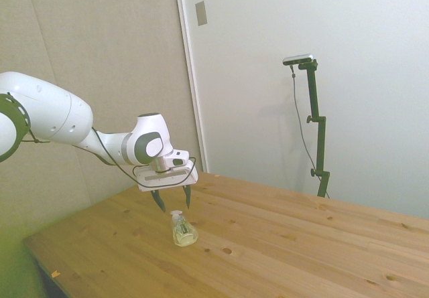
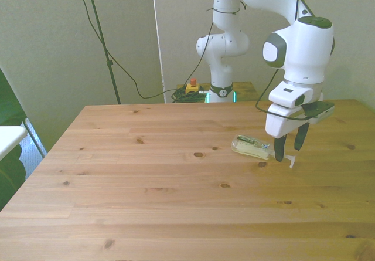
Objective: Stand the sanitizer
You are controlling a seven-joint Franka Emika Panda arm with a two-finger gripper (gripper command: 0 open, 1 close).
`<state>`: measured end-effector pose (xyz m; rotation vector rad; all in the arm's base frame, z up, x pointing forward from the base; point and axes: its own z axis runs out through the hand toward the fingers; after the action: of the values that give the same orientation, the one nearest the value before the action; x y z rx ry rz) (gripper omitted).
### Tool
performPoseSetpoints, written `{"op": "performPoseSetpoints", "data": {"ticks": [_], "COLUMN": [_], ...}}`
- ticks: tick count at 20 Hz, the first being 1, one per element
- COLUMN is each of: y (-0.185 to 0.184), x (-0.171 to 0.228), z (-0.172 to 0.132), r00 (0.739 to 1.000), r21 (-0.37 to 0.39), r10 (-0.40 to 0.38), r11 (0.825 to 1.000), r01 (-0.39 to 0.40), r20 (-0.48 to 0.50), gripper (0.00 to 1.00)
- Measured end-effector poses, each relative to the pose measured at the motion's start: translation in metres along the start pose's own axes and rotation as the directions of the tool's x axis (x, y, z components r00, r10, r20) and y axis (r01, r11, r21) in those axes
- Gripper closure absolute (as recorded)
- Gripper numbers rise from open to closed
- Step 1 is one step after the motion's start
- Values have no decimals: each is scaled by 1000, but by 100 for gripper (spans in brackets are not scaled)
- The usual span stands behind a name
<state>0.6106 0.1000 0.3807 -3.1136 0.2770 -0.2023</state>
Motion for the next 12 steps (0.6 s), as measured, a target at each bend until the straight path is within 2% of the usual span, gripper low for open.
{"op": "performPoseSetpoints", "data": {"ticks": [8, 9, 12], "y": [-1, 0, 2], "x": [-3, -3, -5], "z": [12, 13, 16], "r00": [999, 999, 999], "r21": [27, 27, 26], "r10": [-20, -20, -22], "r11": [999, 999, 999], "r01": [20, 20, 21], "r20": [32, 34, 42], "gripper": [0, 100, 100]}}
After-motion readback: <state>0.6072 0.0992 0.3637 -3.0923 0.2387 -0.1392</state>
